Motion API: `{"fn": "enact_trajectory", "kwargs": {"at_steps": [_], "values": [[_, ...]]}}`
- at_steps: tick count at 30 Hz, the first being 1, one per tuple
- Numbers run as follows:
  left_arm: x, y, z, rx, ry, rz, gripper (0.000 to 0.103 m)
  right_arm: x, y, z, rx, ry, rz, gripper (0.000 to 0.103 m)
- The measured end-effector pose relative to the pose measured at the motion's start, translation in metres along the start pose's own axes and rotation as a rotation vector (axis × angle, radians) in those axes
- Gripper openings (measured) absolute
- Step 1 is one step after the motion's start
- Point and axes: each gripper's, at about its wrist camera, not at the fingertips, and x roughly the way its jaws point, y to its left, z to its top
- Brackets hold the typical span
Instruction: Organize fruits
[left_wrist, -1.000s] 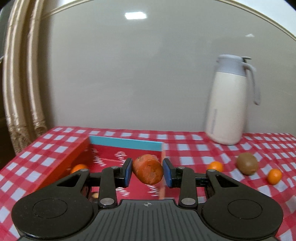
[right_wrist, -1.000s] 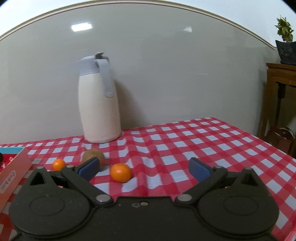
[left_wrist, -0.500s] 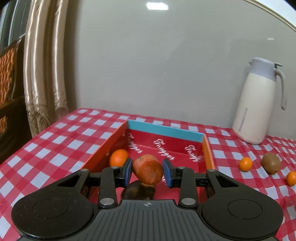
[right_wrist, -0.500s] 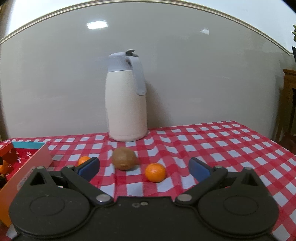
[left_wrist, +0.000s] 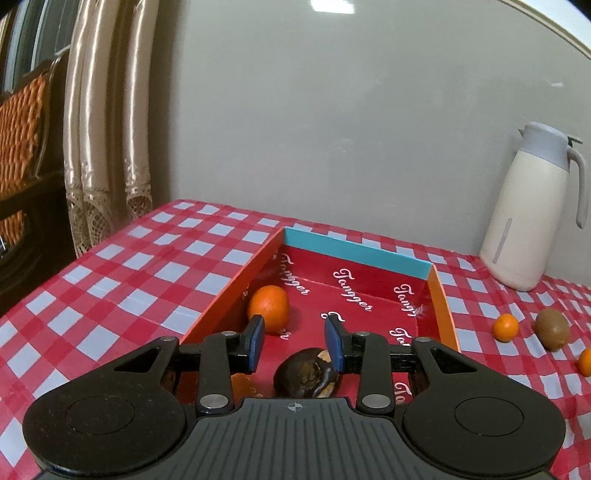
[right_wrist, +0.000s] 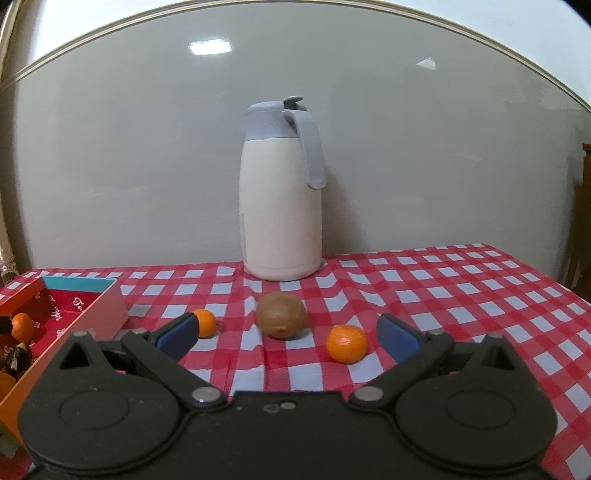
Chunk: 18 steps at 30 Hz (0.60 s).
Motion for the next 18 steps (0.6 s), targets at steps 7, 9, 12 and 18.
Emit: {"fn": "enact_trajectory", "kwargs": {"at_steps": [7,9,12,18], "values": [[-0.007,0.003,0.0,-0.014,-0.018,0.013,0.068,0.0,0.002,0.0,-0.006,0.005,0.006,0.103],[-0.011,0.002,0.0,-0.008,-0.038,0.024,0.07,0.0,0.002,-0.001,-0.005,0.007,0.007,0.103],[-0.016,-0.002,0.0,0.006,-0.05,0.02,0.075,0.0,0.001,0.0,-0.006,0.006,0.005,0.103],[-0.022,-0.012,-0.002,0.02,-0.062,0.018,0.089,0.0,-0.005,-0.001,0.005,0.015,0.004,0.103]]}}
